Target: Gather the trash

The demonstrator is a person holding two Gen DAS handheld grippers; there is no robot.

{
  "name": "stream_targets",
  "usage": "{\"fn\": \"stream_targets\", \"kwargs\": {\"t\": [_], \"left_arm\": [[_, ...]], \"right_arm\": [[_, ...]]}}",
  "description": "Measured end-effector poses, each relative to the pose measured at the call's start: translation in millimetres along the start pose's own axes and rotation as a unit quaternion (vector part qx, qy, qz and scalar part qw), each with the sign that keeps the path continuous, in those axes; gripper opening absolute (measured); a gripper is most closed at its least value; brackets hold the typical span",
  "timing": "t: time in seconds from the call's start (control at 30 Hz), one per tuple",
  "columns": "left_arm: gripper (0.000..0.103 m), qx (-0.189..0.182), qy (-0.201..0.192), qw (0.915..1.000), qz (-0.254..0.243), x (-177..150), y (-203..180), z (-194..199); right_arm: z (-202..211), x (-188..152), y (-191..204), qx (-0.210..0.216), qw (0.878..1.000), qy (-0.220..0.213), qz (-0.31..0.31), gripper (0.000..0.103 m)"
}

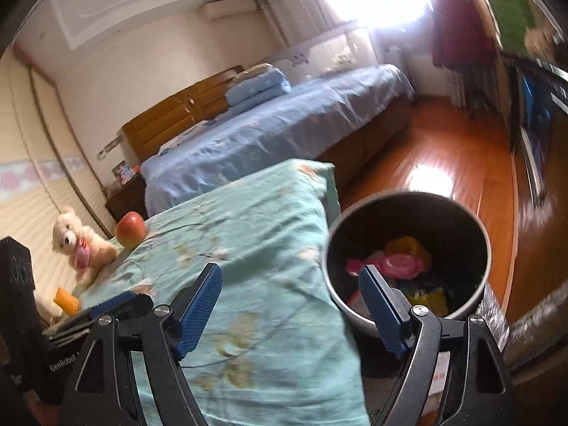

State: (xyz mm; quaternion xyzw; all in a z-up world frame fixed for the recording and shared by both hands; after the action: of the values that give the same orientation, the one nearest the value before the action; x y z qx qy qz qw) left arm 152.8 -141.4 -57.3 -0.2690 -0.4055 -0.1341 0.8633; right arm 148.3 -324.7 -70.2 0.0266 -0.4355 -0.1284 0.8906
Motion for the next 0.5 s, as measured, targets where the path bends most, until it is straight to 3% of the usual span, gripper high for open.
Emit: {"fn": "stream_targets", "kwargs": {"t": [0.07,0.17,0.2,0.23,0.33,0.5], "left_arm": [[0.065,0.012,-0.024,0.9996,-0.003,10.3,4.1,15.9],[0.081,0.041,-0.068,0.9968,-0.014,21.2,9.7,40.1],[0.094,0.060,-0.083,0.9945,-0.020,24.0,11.8,46.8],[0.103,0.079,-0.096,0.9919,-0.026,25.3,14.9,52.2],[0.103,0.116,-0.114,0.9860,-0.037,25.6,24.6,58.7],[0.103,0.138,-0.117,0.9827,-0.037,21.8,37.6,58.3]], "right_arm": [[10.4,10.4,11.4,0.000,1.000,-0.020,0.015,0.082],[32.3,31.3,27.0,0.001,0.997,-0.067,0.035,0.096],[39.0,36.7,31.4,-0.001,0.995,-0.085,0.043,0.103],[46.0,41.4,37.1,-0.002,0.993,-0.107,0.054,0.103],[45.0,40.9,48.0,-0.010,0.989,-0.121,0.078,0.103],[25.1,26.0,52.3,-0.012,0.991,-0.106,0.079,0.103]]}}
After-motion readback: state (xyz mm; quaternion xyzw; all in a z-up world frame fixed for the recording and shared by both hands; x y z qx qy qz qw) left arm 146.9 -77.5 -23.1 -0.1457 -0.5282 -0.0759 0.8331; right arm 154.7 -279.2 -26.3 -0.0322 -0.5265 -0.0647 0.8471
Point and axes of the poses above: each gripper's, at about its wrist camera, not at the fingertips, and z roughly against the way its jaws point, y to its left, x to its top, the point moved 8 cm from there along -z, roughly the way its jaws point, and after that the axes turned 14 degrees about -x, right-handed, at the moved point
